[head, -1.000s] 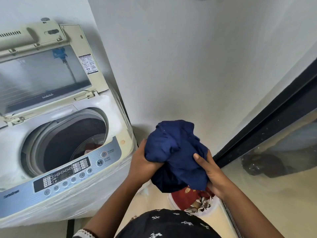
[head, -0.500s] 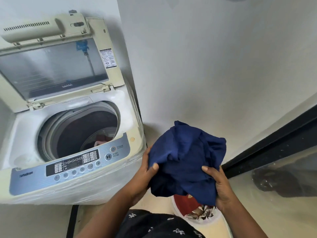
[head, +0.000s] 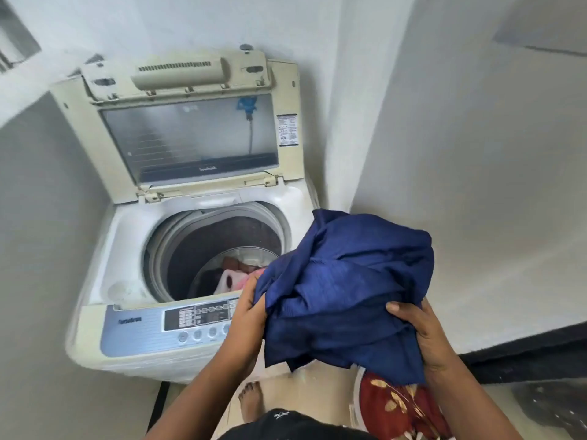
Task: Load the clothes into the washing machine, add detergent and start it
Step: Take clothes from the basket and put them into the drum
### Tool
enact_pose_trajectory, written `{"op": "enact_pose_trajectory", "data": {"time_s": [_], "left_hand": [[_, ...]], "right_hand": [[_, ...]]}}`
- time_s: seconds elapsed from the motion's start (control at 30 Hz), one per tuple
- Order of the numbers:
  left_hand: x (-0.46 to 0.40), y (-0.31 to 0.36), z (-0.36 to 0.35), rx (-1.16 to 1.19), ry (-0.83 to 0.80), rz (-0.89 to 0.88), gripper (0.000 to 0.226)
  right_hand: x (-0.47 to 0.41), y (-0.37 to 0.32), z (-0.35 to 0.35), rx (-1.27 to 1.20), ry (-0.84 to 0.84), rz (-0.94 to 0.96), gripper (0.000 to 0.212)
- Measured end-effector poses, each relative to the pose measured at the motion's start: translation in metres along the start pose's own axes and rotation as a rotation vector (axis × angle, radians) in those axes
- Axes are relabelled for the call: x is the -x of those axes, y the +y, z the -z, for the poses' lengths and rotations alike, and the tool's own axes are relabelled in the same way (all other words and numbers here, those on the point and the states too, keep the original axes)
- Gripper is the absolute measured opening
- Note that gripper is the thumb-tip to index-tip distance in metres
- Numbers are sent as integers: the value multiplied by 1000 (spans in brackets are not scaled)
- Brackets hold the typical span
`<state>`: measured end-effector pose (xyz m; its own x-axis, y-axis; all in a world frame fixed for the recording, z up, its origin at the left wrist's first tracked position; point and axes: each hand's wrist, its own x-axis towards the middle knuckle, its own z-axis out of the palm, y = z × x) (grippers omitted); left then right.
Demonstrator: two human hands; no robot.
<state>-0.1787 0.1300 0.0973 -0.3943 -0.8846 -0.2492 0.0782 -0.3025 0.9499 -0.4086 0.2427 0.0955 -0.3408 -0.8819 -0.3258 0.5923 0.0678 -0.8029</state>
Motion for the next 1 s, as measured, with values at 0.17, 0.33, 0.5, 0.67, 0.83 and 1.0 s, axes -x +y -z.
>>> {"op": "enact_pose_trajectory", "data": {"time_s": [0.17,0.33,0.5,0.67,0.83,1.0], "left_hand": [[-32,33,61,35,110,-96,17],[-75,51,126,88,149,-113,27],[-109,41,180,94,182,0,37],[-142,15,218,42,178,224,61],[-174,-22,239,45,281,416,29],[-186,-61,246,-100,270,678,34]], "right_hand": [[-40,-8,-80,134,-111,107,72],[-94,8,-147,173,-200,90,70],[-151,55,-186,158,-177,0,66],[-198,109,-201,144,-72,-170,65],[-234,157,-193,247,41,-377,57],[-250,188,-175,502,135,-567,43]]}}
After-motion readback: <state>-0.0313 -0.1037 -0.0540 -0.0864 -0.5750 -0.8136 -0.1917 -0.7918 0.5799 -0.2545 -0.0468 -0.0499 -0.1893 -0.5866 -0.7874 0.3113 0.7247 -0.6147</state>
